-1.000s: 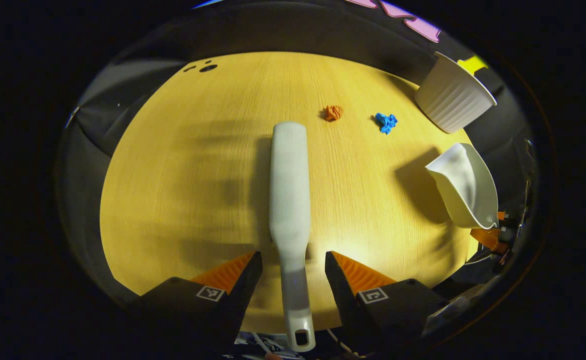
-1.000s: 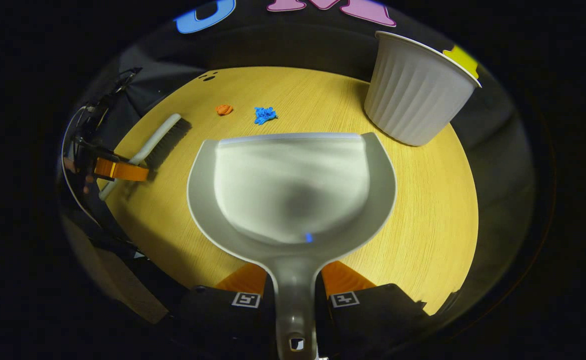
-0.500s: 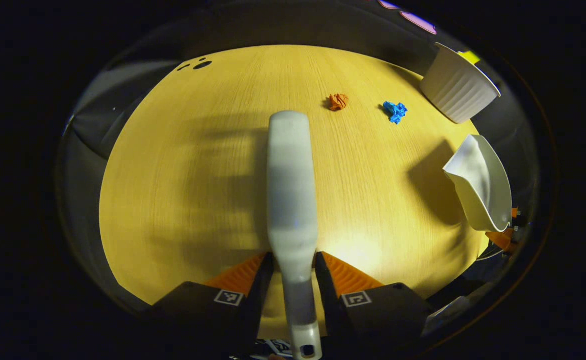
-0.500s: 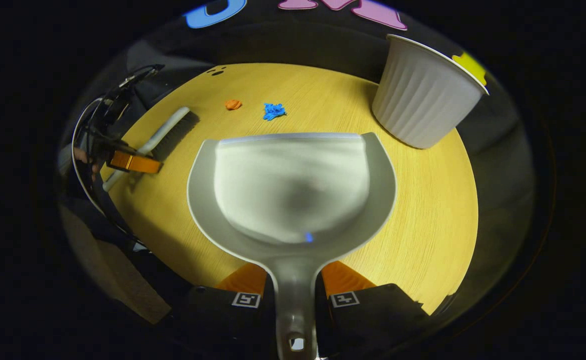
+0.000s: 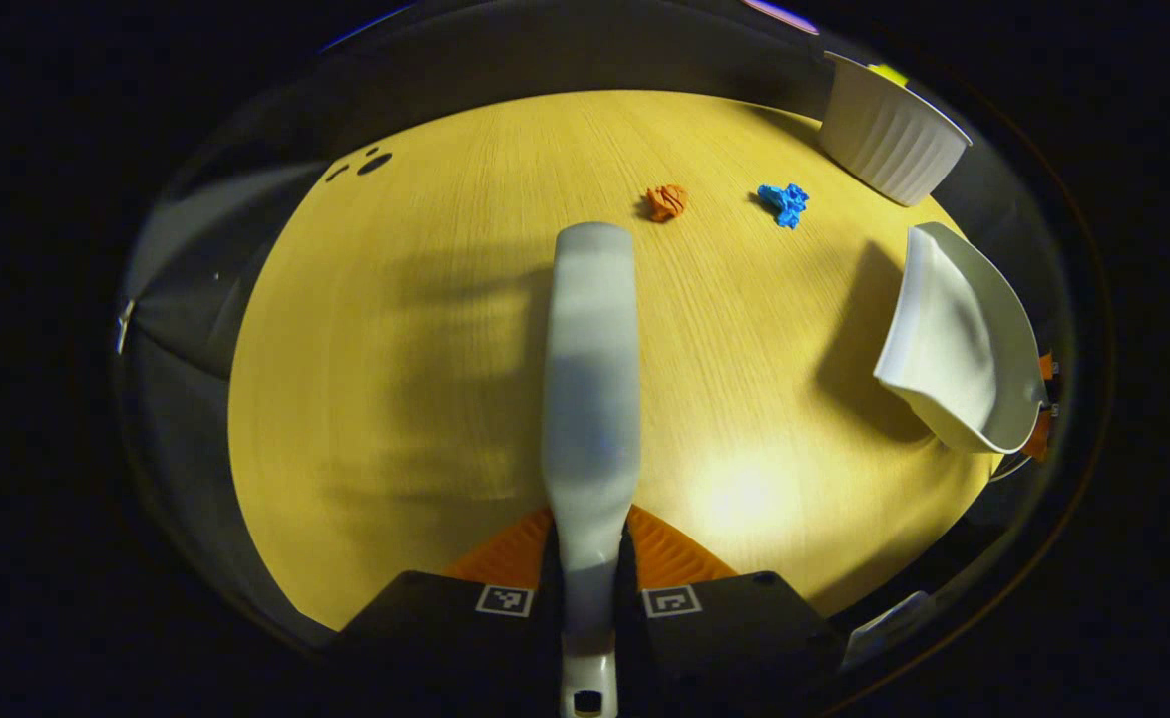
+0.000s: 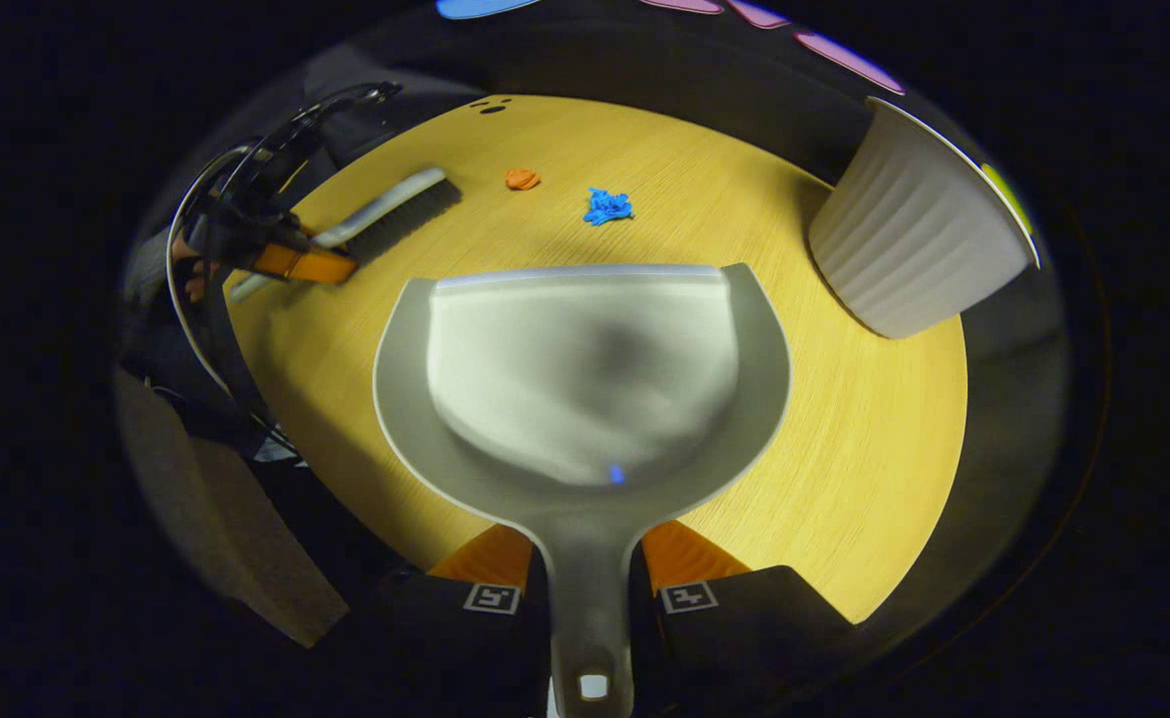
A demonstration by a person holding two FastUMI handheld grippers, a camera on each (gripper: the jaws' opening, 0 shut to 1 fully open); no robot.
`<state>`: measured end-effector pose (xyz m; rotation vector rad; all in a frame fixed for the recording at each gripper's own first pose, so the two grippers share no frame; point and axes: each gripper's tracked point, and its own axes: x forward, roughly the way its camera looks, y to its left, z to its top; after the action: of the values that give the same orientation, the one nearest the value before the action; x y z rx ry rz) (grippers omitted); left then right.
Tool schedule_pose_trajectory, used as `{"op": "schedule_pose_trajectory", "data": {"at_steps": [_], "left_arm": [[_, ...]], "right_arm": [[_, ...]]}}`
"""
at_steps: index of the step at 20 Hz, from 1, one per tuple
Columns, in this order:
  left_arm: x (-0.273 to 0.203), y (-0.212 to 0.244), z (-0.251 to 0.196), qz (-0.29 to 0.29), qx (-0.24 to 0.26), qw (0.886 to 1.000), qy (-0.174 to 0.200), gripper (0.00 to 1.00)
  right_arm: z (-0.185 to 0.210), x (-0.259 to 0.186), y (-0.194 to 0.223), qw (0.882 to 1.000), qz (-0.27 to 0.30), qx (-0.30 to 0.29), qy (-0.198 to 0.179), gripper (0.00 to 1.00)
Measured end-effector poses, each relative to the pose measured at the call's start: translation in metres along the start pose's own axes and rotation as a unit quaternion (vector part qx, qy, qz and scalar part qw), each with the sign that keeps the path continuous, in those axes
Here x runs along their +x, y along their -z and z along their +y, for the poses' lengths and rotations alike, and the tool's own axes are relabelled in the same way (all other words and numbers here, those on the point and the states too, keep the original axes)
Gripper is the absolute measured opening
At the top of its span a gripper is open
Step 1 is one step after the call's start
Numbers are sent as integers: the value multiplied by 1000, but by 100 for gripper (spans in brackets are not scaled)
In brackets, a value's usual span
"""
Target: Pick up the small broom and dustpan from the desktop, sweep the trash into the dustpan with the broom, and then empty the trash into the garbage bin.
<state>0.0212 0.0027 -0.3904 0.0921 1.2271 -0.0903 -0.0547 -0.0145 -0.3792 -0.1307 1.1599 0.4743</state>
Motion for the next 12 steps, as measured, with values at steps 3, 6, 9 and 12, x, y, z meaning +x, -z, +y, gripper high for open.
{"op": "schedule_pose_trajectory", "data": {"at_steps": [3,6,9,12], "left_arm": [[3,-37,12,-20,25,999,-9,25],[12,-72,17,-31,49,998,-14,23],[24,-98,14,-37,77,996,-14,25],[33,-120,7,-42,114,993,-12,25]], "right_arm": [[-5,3,-4,999,23,-27,5,36],[-7,9,-9,999,32,-32,7,36],[-7,15,-10,999,40,-32,4,36],[-10,21,-12,998,47,-32,1,36]]}}
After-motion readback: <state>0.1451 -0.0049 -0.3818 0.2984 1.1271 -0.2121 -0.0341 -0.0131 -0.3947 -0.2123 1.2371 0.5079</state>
